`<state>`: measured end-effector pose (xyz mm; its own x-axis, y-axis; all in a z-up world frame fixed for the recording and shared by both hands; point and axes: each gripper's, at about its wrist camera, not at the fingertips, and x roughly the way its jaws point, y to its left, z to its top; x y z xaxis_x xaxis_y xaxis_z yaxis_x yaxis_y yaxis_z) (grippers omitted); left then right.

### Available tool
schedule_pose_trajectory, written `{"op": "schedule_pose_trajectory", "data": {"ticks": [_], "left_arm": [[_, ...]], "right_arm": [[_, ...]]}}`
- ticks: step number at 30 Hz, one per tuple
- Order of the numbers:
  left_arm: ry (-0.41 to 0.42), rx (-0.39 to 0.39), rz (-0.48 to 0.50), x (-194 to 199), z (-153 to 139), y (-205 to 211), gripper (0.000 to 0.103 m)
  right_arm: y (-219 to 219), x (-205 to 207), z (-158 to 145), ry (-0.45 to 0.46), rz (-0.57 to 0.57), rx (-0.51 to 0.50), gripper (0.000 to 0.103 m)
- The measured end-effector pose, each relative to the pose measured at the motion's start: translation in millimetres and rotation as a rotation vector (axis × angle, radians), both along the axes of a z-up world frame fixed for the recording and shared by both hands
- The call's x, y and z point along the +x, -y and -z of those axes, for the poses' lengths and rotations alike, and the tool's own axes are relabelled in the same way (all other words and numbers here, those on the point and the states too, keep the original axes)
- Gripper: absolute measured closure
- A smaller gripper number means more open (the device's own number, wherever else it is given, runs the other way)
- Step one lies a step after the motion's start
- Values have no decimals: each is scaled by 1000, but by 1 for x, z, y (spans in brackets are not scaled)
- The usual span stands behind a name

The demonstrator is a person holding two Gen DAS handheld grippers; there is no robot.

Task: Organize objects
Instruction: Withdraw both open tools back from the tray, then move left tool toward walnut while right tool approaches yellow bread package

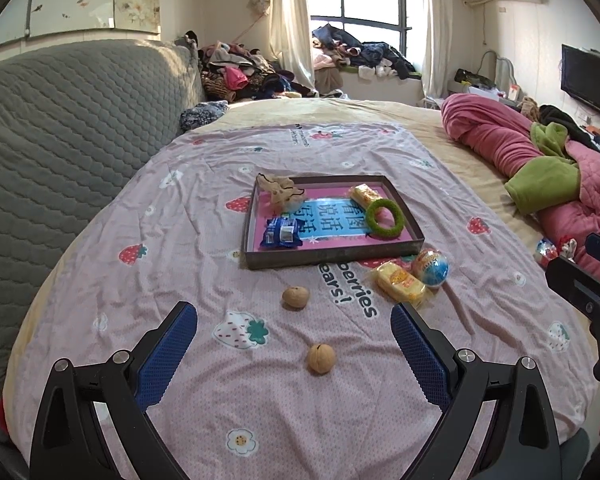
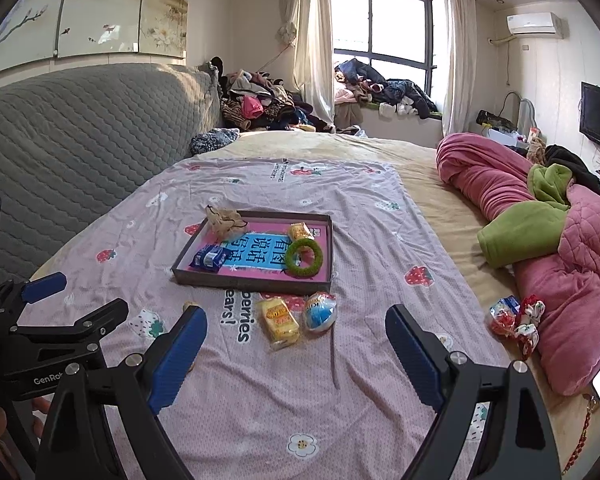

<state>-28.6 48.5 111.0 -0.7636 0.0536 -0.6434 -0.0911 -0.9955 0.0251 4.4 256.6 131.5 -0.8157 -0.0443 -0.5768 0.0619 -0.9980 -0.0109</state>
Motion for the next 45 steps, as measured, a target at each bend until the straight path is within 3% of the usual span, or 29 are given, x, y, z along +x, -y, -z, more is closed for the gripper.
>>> {"op": "schedule_pose_trajectory", "data": {"ticks": [22, 45], "left_arm": [[122, -31, 35, -6, 66, -14, 5], [196, -24, 22, -31, 115, -8, 5]], "right_arm": [[7, -8, 53, 67, -33, 53, 12], [8, -42, 102, 140, -48, 68, 12]]}}
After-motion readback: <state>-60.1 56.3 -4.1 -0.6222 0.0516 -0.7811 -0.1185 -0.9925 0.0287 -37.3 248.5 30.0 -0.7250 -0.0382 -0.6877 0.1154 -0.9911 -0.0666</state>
